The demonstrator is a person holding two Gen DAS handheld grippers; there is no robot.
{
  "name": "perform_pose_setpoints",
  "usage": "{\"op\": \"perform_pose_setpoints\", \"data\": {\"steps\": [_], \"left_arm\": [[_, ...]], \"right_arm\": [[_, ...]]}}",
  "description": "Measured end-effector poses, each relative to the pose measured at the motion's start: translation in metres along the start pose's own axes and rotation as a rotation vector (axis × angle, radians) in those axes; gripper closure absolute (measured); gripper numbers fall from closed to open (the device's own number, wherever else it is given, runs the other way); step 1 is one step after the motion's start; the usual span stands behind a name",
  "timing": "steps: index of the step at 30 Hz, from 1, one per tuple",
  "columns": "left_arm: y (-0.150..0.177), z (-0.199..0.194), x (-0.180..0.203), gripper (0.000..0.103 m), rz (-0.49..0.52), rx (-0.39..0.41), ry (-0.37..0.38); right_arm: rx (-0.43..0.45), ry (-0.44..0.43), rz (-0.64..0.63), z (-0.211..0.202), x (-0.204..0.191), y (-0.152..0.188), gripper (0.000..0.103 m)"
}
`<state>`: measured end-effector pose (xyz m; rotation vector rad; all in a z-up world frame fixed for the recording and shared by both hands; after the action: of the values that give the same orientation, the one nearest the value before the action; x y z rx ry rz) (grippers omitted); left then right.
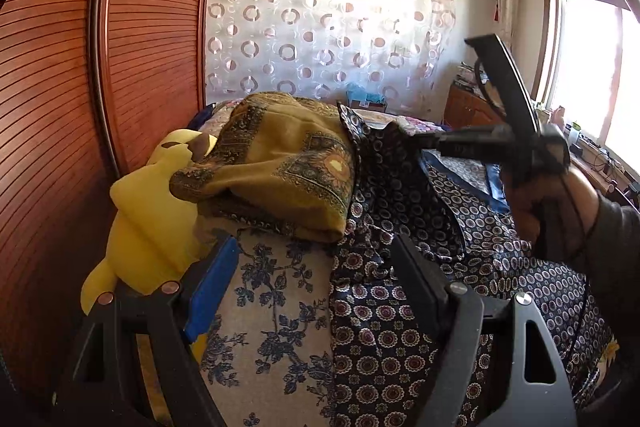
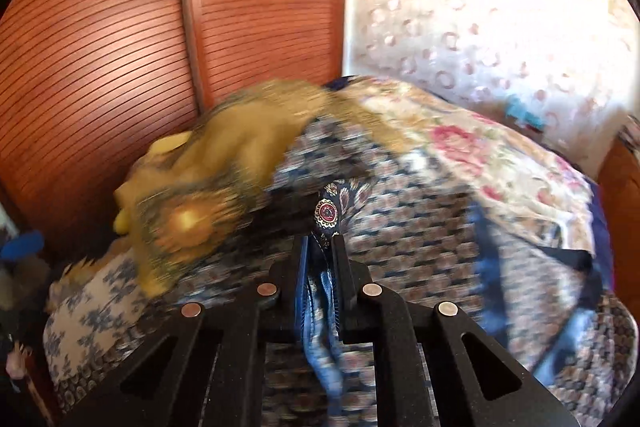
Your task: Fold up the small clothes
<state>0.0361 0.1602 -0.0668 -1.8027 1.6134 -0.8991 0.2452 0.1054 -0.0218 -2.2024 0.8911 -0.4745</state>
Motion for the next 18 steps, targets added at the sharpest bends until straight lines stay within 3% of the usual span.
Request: {"op": "perform_pose_setpoints", "data": {"steps": [2, 4, 5, 10, 18], "left_arm": [[0.000, 0.005, 0.003, 0.024, 0.005, -0.012, 0.011], [0.001, 0.010, 0.009, 0.024, 0.018, -0.022, 0.021], [0.001, 0.012, 0.013, 0.024, 0.028, -0.028, 0.023], [-0.001, 0.018, 0.028, 0.024, 0.055, -0.049, 0.048], [-0.003, 0.029, 0.051, 0.024, 0.075, -0.072, 0.079]], "right_arm": [[0.001, 0.044, 0.014, 0.001, 0.015, -0.002, 0.085], [0.001, 0.058, 0.018, -0.003, 0.020, -0.001, 0.046], [0.005, 0.060, 0.027, -0.004, 0.023, 0.001, 0.040], [-0.010, 0.067, 0.045, -0.017, 0.032, 0.023, 0.036], [-0.153, 0.075, 0.058, -0.011, 0.049, 0.072, 0.036]]}}
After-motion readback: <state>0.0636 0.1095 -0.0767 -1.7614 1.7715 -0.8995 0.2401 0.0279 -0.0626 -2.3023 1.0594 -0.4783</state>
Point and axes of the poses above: each gripper's, at about its wrist camera, not at the fingertips, and z roughly the way its jaws point, x to its right, y to its underside, the point moved 3 cm from there along z, roughly the way its jaws point, and after that the axes turned 7 degrees about -x, right-handed, at the moved point
